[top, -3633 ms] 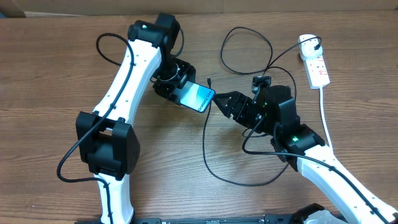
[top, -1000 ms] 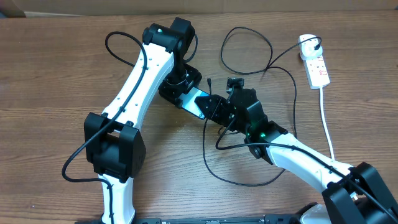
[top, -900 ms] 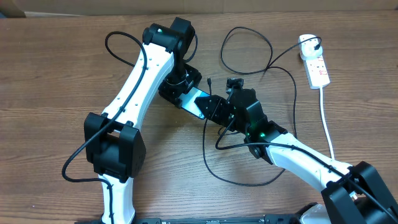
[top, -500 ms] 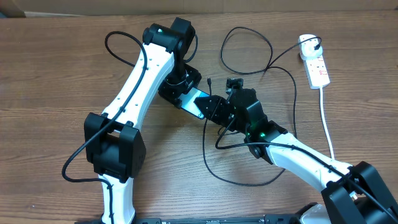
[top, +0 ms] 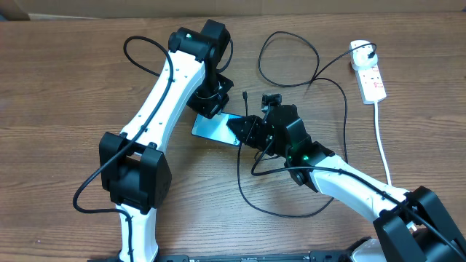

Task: Plug charger to phone and switch on socket

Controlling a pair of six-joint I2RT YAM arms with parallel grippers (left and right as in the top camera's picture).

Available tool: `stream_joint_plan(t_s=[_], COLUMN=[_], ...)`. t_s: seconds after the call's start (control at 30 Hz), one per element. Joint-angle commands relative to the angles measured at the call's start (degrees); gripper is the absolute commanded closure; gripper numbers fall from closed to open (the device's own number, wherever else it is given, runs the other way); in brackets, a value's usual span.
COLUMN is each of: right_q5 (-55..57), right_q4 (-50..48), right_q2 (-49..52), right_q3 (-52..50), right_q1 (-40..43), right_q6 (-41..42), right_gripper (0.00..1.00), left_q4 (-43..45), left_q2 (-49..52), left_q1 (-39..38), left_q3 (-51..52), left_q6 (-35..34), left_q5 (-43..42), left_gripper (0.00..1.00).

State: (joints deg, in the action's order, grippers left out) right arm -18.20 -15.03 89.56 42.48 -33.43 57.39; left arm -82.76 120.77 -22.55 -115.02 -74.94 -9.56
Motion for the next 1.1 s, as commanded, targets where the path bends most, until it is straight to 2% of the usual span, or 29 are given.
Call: stream_joint_plan(t_s=[0.0,0.1,0.2,0.33,0.53,0.73,0.9,1.07], right_q5=[-0.7,-0.8,-1.6,-4.8,-10.1,-10.4,-9.7,-5.8], right_q4=[-1.2,-1.2,-1.2,-1.2,-1.2,-2.8,-7.5,-10.4], right_q2=[-0.4,-0.4,-0.4,-0.9,-2.8,-5.6,-6.5,-6.5], right_q3=[1.5,1.5,1.5,1.5,1.5,1.5,1.6,1.6], right_q1=[0.0,0.2,1.1,3.6,8.4,11.1,12.6,12.9], right_q6=[-0.4,-0.6,-0.7,-1.1,-2.3,-1.3,4.3,9.9], right_gripper=[0.96,0.96,0.96,0.96,0.96,0.96,0.96,0.96], left_q4=[0.0,0.3,0.4,0.9,2.7,2.8,2.7,2.6], left_q2=[-1.2,-1.2,-1.2,-1.2,-1.2,-1.2,-1.2,-1.2], left_q1=[-0.3,0.4,2.4,6.6,14.0,18.3,17.7,16.0], left_q3=[-1.4,-1.4,-1.4,-1.4,-1.4,-1.4,-1.4,-1.4], left_q6=[0.0,0.1,3.9,15.1,33.0,47.7,52.7,53.8], left_q5=[1.2,1.3,0.9,-4.6,-19.8,-38.3,-46.7,-48.4], left_gripper=[0.96,0.96,0.96,0.94,0.91,0.68,0.44,0.35])
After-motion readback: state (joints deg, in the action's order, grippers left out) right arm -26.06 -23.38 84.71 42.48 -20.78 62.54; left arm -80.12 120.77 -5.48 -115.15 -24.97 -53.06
